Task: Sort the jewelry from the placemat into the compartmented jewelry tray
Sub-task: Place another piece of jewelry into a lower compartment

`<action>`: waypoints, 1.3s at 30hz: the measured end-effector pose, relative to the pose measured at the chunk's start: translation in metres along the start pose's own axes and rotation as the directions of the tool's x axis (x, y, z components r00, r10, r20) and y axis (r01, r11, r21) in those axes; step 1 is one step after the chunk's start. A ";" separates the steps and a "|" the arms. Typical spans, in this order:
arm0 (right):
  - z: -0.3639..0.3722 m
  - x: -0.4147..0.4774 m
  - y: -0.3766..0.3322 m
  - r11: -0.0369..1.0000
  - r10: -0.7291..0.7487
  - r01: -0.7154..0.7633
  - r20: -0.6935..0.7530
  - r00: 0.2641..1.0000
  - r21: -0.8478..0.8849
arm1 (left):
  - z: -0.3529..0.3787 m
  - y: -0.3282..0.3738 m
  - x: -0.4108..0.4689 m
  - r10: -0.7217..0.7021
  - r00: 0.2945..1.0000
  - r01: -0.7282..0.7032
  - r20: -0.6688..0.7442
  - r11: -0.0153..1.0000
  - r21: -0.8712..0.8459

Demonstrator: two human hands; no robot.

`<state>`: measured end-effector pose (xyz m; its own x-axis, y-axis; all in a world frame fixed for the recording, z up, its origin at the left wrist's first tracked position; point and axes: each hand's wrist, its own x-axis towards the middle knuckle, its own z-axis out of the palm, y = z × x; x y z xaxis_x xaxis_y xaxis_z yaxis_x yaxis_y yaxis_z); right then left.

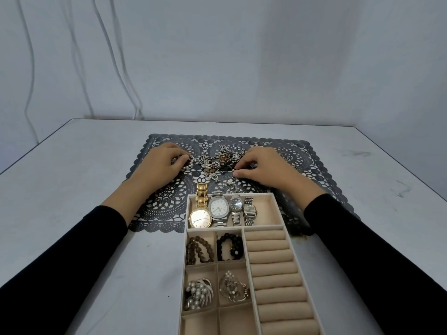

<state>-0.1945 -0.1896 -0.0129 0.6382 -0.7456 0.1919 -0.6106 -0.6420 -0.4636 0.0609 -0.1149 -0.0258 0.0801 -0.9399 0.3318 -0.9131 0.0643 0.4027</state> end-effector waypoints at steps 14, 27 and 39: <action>-0.007 0.005 0.000 1.000 -0.004 0.007 0.106 0.994 -0.031 | -0.004 0.003 0.020 -0.007 0.991 0.010 0.133 1.000 -0.016; -0.008 0.005 -0.004 1.000 0.009 -0.003 0.191 0.981 -0.031 | -0.002 -0.001 0.025 -0.046 0.993 0.054 0.112 0.996 -0.069; -0.010 0.002 -0.008 0.999 -0.007 0.015 0.166 0.986 -0.051 | 0.007 -0.008 0.015 -0.011 1.000 0.014 0.015 0.973 -0.230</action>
<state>-0.1934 -0.1876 -0.0003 0.7111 -0.7014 0.0488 -0.6241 -0.6616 -0.4157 0.0664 -0.1323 -0.0299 0.0846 -0.9454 0.3147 -0.7953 0.1262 0.5929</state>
